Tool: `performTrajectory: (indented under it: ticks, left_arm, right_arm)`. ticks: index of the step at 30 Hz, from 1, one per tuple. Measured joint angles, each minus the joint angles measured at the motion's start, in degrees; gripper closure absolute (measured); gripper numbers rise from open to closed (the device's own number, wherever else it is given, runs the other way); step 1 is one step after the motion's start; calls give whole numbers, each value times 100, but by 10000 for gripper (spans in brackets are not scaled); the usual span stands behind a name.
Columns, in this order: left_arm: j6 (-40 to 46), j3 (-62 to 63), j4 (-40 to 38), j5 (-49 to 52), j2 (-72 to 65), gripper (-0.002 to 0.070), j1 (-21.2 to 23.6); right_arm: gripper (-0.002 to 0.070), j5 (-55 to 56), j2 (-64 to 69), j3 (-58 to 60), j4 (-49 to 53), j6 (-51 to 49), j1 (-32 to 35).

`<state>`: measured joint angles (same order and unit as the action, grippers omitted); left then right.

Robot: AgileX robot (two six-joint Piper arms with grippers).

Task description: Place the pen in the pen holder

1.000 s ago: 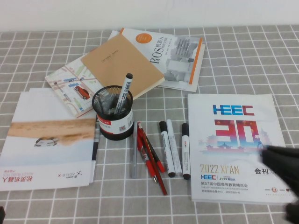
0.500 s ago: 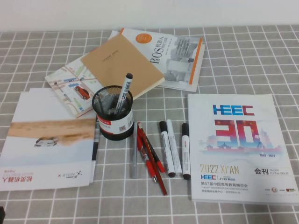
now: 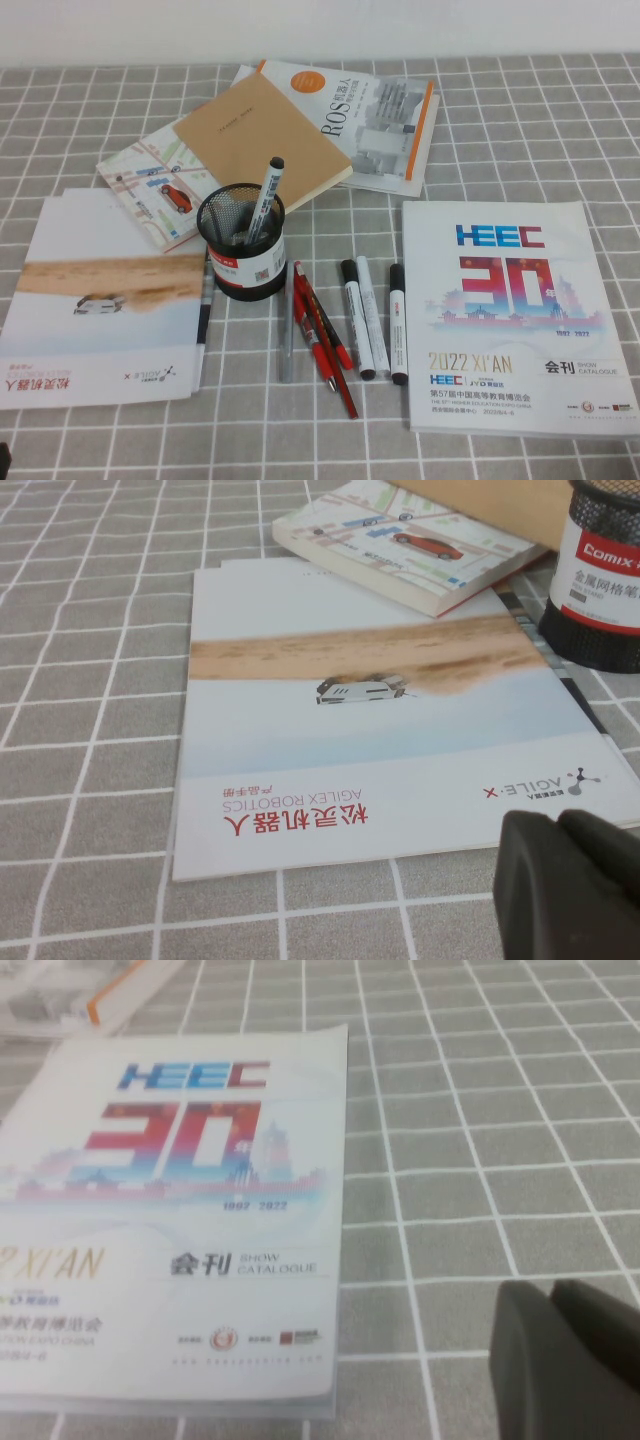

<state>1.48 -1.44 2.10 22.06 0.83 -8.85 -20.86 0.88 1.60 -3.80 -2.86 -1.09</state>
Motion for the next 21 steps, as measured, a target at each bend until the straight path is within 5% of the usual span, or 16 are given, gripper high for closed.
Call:
performTrajectory:
  ticks: [21]
  left_arm:
    - [0, 0, 0, 0, 0, 678, 0]
  right_arm:
    - [689, -82, 0, 0, 0, 106, 0]
